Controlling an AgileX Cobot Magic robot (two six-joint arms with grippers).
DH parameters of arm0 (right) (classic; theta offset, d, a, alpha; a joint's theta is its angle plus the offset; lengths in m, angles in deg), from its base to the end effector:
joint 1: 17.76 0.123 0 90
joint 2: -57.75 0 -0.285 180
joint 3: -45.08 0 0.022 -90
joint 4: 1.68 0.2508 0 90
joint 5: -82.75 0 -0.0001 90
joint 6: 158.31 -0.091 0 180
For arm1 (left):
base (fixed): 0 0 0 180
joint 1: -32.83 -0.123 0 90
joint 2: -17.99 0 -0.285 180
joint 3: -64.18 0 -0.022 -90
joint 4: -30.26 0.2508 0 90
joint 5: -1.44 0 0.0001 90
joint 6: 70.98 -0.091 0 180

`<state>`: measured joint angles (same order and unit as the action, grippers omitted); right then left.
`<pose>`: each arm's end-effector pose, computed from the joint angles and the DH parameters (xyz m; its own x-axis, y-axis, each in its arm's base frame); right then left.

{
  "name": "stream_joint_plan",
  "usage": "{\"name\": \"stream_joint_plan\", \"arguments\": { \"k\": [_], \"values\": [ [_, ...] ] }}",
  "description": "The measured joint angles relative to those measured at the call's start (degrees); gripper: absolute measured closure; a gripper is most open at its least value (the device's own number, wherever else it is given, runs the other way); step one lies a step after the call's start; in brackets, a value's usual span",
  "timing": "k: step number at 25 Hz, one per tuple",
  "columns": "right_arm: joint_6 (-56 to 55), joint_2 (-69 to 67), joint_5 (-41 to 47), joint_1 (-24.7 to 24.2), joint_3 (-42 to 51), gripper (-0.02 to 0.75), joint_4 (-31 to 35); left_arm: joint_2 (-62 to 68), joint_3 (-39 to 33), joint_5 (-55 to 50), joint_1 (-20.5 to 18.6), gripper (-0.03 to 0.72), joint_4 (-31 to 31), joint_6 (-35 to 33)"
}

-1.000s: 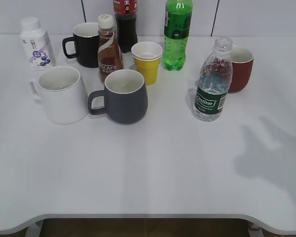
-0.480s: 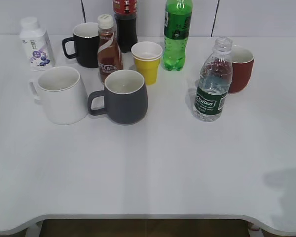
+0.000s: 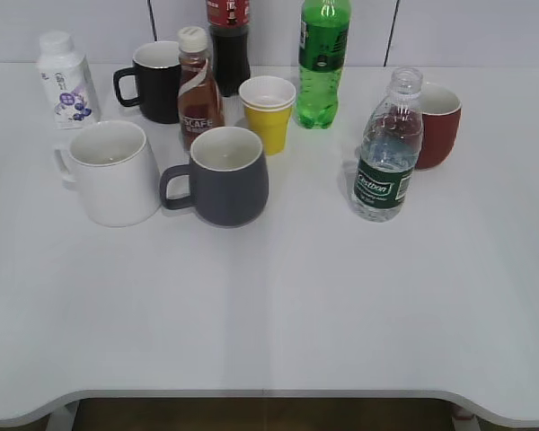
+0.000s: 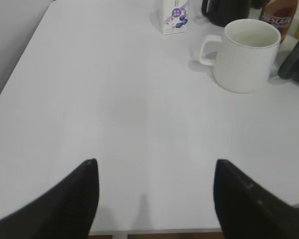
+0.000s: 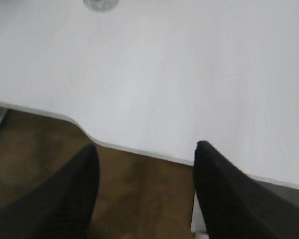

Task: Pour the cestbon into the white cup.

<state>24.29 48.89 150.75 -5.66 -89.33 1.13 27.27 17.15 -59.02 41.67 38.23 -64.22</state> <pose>-0.0142 0.0012 0.2818 -0.5174 -0.1385 -0.8444 -0.2610 0.9653 0.0016 -0.0023 0.0115 0.2859 -0.4431 0.0196 -0.8963 0.0242 0.9997 0.0099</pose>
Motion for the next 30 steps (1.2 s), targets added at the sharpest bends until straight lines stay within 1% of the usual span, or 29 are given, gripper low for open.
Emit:
{"name": "stream_joint_plan", "arguments": {
  "k": [3, 5, 7, 11, 14, 23, 30],
  "values": [
    [0.3, 1.5, -2.1, 0.0, 0.7, 0.286, -0.6, -0.1, 0.0, -0.1, 0.0, 0.169, -0.3, 0.0],
    [0.4, 1.6, -5.7, 0.0, 2.0, 0.286, -0.6, -0.1, 0.0, -0.1, 0.0, 0.189, -0.5, 0.0],
    [0.4, 1.1, -7.2, 0.0, 2.6, 0.286, -0.6, -0.1, 0.0, -0.1, 0.0, 0.206, -1.7, -0.3],
    [0.4, 1.0, -7.9, 0.0, 2.7, 0.288, -0.6, -0.1, 0.0, -0.1, 0.0, 0.214, -5.8, -3.6],
    [0.4, 1.0, -8.1, 0.0, 2.7, 0.288, -0.6, -0.1, -0.1, -0.2, 0.0, 0.215, -7.3, -4.3],
    [0.2, 0.9, -8.3, 0.0, 2.7, 0.288, -0.6, -0.1, -0.1, -0.2, -0.7, 0.218, -8.5, -4.5],
    [0.2, 0.9, -8.4, 0.0, 2.7, 0.288, -0.6, -0.1, -0.1, -0.2, -0.7, 0.239, -8.6, -4.5]
  ]
}}
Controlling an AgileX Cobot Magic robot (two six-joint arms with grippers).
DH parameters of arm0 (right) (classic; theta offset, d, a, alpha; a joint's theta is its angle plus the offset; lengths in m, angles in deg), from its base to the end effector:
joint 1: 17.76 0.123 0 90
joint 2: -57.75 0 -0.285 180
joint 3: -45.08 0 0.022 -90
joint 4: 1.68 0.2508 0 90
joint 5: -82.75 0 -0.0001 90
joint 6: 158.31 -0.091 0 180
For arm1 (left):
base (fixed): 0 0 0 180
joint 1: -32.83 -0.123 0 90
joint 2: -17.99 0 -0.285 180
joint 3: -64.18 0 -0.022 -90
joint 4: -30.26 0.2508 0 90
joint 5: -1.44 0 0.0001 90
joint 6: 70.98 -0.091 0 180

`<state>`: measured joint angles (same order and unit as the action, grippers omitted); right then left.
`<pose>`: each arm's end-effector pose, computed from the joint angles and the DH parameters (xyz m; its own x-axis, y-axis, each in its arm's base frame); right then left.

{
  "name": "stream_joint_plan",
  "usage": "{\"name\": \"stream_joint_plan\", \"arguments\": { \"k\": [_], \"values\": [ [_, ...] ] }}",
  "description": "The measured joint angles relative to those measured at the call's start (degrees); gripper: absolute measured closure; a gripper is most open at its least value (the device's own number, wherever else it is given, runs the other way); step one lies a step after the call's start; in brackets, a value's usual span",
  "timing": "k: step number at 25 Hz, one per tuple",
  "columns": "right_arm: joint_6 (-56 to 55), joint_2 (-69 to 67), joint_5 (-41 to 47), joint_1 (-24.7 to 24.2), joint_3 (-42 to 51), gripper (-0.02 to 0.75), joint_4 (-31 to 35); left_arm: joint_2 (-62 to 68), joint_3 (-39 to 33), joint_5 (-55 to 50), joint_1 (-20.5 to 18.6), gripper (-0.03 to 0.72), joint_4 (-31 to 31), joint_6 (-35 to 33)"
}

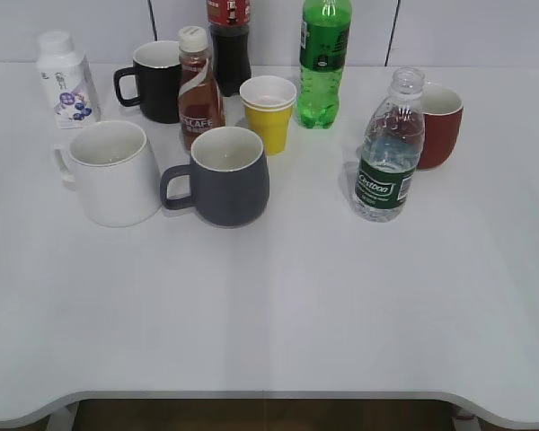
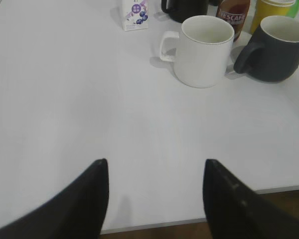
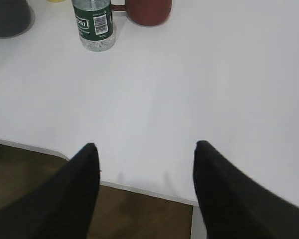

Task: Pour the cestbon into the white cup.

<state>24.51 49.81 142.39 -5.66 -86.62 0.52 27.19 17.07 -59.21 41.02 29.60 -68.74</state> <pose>-0.0047 0.0021 0.2803 -0.4192 -0.1203 -0.8999 -0.2513 0.9678 -0.0124 -0.0039 -0.0004 0.2846 -0.4550 0.0203 -0.8902 0.1311 0.9904 -0.0444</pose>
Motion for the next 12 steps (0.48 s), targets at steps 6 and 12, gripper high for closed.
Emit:
{"name": "stream_joint_plan", "arguments": {
  "k": [6, 12],
  "values": [
    [-0.1, 0.5, -0.1, -1.5, 0.0, 0.288, 0.0, -0.4, 0.0, 0.0, -0.4, 0.248, -0.1, 0.0],
    [-0.1, 0.6, -0.1, -14.3, 0.0, 0.288, 0.1, -1.8, -0.1, -0.1, -3.7, 0.248, -0.1, 0.0]
  ]
}}
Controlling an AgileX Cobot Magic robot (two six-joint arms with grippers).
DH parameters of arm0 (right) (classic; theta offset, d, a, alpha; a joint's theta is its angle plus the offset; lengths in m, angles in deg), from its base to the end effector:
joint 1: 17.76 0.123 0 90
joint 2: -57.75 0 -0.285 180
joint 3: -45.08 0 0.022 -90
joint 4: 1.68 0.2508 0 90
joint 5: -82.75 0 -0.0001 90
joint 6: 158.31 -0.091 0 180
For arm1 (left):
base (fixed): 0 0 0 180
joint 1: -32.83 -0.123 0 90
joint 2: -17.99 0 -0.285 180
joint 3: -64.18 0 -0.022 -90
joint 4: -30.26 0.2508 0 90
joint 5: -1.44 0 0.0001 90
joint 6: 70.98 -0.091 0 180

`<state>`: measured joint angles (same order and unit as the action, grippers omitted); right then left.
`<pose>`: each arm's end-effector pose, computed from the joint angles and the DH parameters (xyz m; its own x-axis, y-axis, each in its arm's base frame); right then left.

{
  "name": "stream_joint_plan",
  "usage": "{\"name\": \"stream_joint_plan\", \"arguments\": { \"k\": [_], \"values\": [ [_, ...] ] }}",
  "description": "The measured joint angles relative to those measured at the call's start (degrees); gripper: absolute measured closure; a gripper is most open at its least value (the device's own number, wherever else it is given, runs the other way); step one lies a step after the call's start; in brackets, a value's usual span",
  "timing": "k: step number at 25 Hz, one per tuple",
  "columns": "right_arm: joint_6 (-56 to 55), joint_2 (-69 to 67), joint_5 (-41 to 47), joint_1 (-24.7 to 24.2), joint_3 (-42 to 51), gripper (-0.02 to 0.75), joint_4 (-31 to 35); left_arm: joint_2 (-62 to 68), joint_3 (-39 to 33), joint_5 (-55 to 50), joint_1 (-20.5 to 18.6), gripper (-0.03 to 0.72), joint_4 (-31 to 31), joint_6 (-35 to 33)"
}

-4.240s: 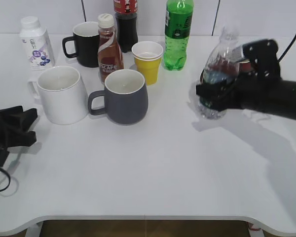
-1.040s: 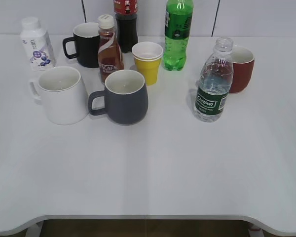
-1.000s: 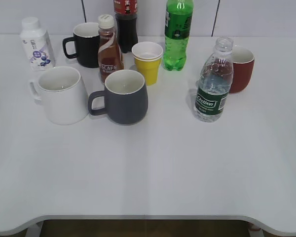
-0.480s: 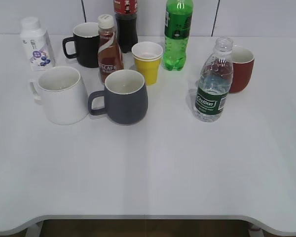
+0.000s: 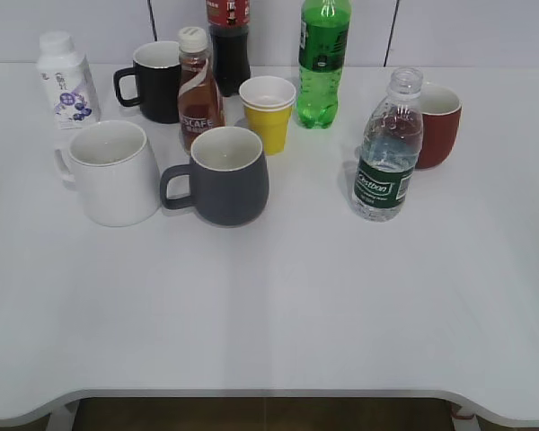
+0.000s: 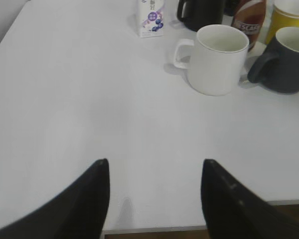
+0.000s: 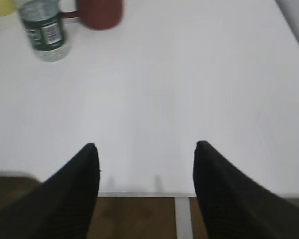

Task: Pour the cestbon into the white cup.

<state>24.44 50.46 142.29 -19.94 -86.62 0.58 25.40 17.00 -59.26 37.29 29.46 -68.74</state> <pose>-0.0058 0.0033 0.2804 -0.4241 -0.0118 -0.9055 -0.0046 0.9999 -0.0109 -0.0088 -0.0004 0.2840 -0.4295 -0.0125 -0.9030 0.0691 0.9965 -0.0467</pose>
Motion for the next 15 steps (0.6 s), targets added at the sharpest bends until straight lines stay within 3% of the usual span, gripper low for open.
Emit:
{"name": "stream_joint_plan", "arguments": {
  "k": [4, 15],
  "values": [
    [-0.1, 0.0, 0.0, -2.8, 0.0, 0.288, 0.0, 0.0, 0.0, 0.0, -1.6, 0.248, 0.0, 0.0],
    [-0.1, 0.0, 0.0, -2.9, 0.0, 0.288, 0.0, 0.0, 0.0, 0.0, -1.8, 0.248, 0.0, 0.0]
  ]
}}
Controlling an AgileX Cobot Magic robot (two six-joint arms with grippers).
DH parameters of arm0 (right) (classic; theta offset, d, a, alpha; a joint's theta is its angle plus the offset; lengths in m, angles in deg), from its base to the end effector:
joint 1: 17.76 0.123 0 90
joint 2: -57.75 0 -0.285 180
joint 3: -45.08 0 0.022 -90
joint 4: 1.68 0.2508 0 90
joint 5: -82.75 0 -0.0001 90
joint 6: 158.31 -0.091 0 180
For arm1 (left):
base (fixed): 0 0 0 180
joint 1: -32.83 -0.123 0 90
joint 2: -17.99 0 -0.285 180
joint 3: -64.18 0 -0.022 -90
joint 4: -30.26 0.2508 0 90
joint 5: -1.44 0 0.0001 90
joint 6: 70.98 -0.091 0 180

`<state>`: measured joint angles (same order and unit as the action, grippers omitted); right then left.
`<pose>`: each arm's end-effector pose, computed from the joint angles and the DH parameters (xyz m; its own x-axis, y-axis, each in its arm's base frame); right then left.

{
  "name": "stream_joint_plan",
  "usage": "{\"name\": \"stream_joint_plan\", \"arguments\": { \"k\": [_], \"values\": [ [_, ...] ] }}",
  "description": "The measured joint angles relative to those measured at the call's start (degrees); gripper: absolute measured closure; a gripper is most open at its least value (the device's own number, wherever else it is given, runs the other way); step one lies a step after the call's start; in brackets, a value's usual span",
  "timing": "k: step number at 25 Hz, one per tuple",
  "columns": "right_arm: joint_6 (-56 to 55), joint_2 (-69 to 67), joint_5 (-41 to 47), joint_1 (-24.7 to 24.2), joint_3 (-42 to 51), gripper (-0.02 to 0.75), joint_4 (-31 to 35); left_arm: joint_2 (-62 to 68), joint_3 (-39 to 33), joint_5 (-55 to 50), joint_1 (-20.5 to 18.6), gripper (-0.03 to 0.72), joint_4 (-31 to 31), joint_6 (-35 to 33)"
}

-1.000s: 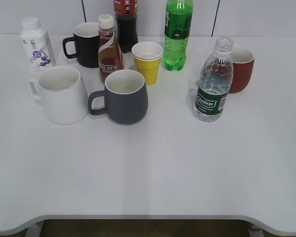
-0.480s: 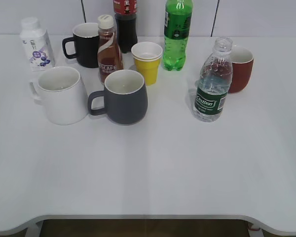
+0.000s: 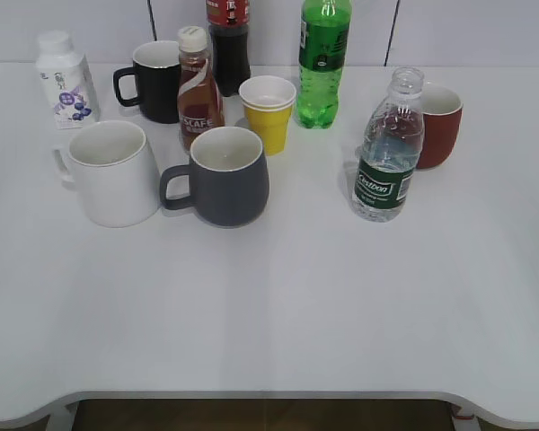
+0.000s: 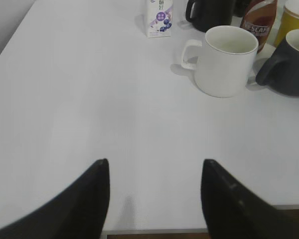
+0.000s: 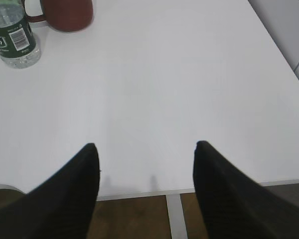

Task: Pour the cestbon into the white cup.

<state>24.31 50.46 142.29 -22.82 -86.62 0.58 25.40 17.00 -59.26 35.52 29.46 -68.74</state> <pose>-0.0056 0.0036 0.2804 -0.4241 0.0117 -0.9056 0.0466 0.9989 -0.0089 -0.0088 -0.0007 0.2840 -0.4289 -0.0258 -0.9030 0.0383 0.9982 -0.0467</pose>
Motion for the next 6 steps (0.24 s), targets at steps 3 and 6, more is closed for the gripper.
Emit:
{"name": "stream_joint_plan", "arguments": {
  "k": [3, 6],
  "values": [
    [0.0, 0.0, 0.0, 0.0, 0.0, 0.288, 0.0, 0.0, 0.0, 0.0, 0.0, 0.248, 0.0, 0.0],
    [0.0, 0.0, 0.0, 0.0, 0.0, 0.288, 0.0, 0.0, 0.0, 0.0, 0.0, 0.248, 0.0, 0.0]
  ]
}}
